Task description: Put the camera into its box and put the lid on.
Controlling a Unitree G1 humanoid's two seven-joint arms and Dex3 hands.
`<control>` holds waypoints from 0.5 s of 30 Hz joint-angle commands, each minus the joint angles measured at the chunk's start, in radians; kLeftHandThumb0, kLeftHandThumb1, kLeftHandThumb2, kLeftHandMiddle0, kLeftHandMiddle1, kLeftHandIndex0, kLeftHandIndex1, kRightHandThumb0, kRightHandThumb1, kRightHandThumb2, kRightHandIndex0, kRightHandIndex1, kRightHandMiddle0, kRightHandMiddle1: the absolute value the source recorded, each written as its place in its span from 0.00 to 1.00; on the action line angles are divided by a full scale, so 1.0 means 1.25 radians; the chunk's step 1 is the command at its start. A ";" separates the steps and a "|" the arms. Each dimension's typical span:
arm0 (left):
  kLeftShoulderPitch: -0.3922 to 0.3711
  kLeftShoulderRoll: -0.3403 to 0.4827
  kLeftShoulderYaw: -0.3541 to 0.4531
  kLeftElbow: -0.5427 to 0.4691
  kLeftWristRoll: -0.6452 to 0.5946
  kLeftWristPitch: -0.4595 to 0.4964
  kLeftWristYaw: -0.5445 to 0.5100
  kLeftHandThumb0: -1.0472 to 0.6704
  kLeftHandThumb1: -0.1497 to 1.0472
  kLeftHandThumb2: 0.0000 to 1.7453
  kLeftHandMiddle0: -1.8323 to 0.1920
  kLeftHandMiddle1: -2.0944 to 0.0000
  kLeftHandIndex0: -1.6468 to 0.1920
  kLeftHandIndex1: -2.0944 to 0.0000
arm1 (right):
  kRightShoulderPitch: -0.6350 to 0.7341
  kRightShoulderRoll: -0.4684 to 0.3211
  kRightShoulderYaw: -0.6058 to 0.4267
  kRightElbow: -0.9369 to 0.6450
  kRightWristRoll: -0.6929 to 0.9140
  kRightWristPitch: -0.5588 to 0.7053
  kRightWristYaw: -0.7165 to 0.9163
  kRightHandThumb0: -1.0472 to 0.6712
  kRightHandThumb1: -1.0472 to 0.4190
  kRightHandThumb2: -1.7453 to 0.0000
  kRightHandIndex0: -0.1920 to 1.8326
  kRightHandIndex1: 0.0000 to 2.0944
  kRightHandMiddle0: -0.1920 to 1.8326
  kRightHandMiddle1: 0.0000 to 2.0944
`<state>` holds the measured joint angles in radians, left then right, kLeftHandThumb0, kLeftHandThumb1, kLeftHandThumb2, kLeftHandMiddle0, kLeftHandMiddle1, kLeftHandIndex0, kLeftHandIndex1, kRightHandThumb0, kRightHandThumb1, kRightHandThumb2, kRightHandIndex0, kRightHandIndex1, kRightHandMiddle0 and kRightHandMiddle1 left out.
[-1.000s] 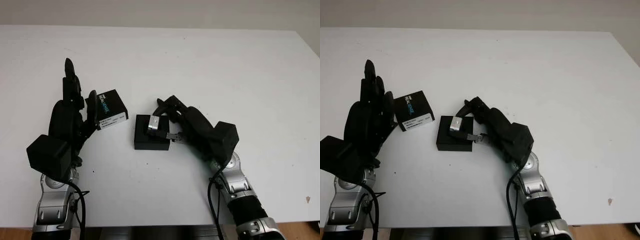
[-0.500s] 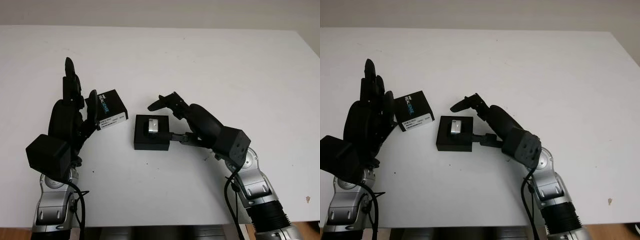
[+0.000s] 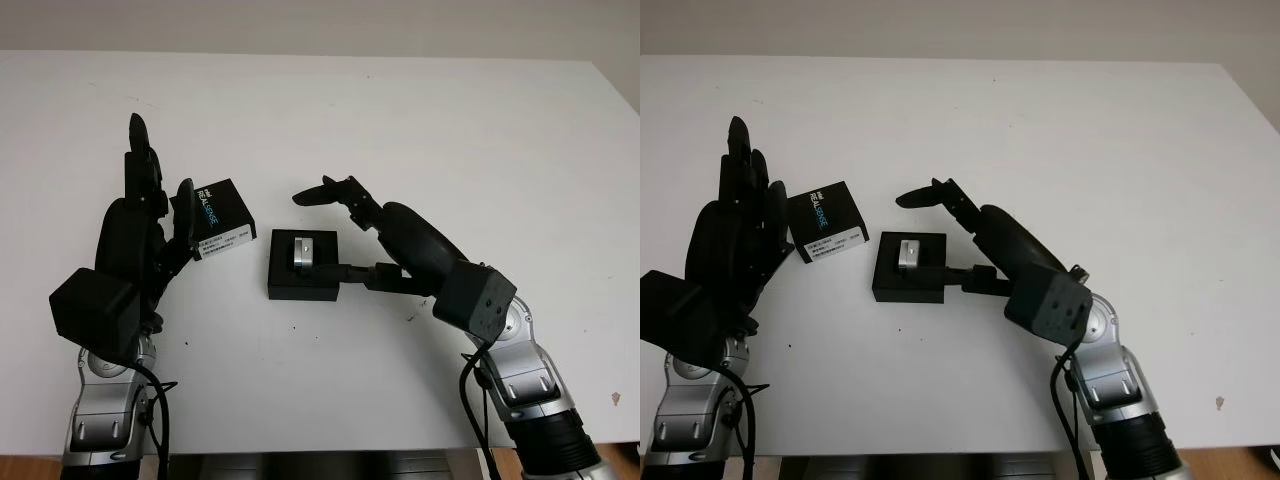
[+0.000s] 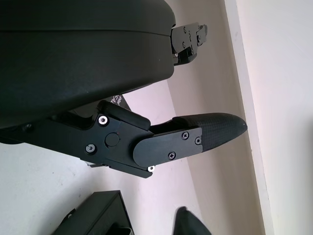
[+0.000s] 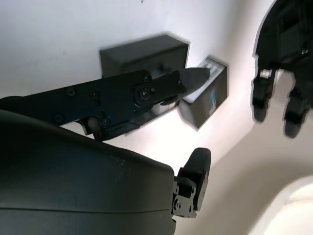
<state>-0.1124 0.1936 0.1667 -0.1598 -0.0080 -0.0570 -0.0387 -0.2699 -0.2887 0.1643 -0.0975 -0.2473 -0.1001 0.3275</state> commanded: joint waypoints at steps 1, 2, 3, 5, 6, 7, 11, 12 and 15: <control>0.004 0.003 0.003 -0.006 -0.001 -0.005 -0.001 0.18 1.00 0.36 1.00 1.00 1.00 1.00 | 0.016 0.005 0.016 -0.034 -0.049 -0.015 -0.039 0.29 0.02 0.97 0.12 0.03 0.04 0.49; 0.004 0.005 0.002 -0.006 0.002 -0.005 -0.001 0.18 1.00 0.36 1.00 1.00 1.00 1.00 | 0.017 0.003 0.026 -0.041 -0.084 -0.023 -0.061 0.29 0.02 0.97 0.13 0.03 0.04 0.49; 0.003 0.006 0.002 -0.004 0.004 -0.008 -0.002 0.18 1.00 0.36 1.00 1.00 1.00 1.00 | 0.017 0.000 0.040 -0.051 -0.134 -0.028 -0.088 0.27 0.03 0.97 0.14 0.04 0.05 0.50; 0.001 0.007 0.002 -0.001 0.006 -0.010 -0.002 0.18 1.00 0.37 1.00 1.00 1.00 1.00 | 0.016 0.000 0.064 -0.066 -0.220 -0.031 -0.135 0.23 0.04 0.98 0.16 0.05 0.06 0.51; 0.001 0.006 0.002 -0.001 0.006 -0.010 -0.002 0.18 1.00 0.37 1.00 1.00 1.00 1.00 | 0.014 -0.001 0.074 -0.071 -0.256 -0.030 -0.151 0.23 0.04 0.98 0.17 0.05 0.06 0.51; 0.001 0.006 0.002 -0.001 0.005 -0.008 -0.003 0.18 1.00 0.37 1.00 1.00 1.00 1.00 | 0.010 -0.003 0.085 -0.075 -0.296 -0.030 -0.167 0.21 0.05 0.98 0.18 0.06 0.06 0.52; -0.003 0.005 0.001 0.002 0.007 -0.008 -0.002 0.18 1.00 0.37 1.00 1.00 1.00 1.00 | -0.015 0.006 0.135 -0.095 -0.471 0.009 -0.209 0.18 0.05 0.97 0.20 0.08 0.09 0.55; -0.003 0.005 0.000 0.002 0.007 -0.007 -0.002 0.18 1.00 0.37 1.00 1.00 1.00 1.00 | -0.021 0.012 0.144 -0.092 -0.500 0.015 -0.220 0.18 0.05 0.97 0.21 0.08 0.10 0.56; -0.004 0.004 0.000 0.004 0.008 -0.011 0.000 0.19 1.00 0.37 1.00 1.00 1.00 1.00 | -0.033 0.023 0.169 -0.090 -0.564 0.037 -0.226 0.18 0.07 0.97 0.22 0.09 0.11 0.57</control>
<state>-0.1135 0.1945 0.1672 -0.1581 -0.0027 -0.0601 -0.0398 -0.3007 -0.2677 0.3644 -0.1935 -0.9341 -0.0630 0.0512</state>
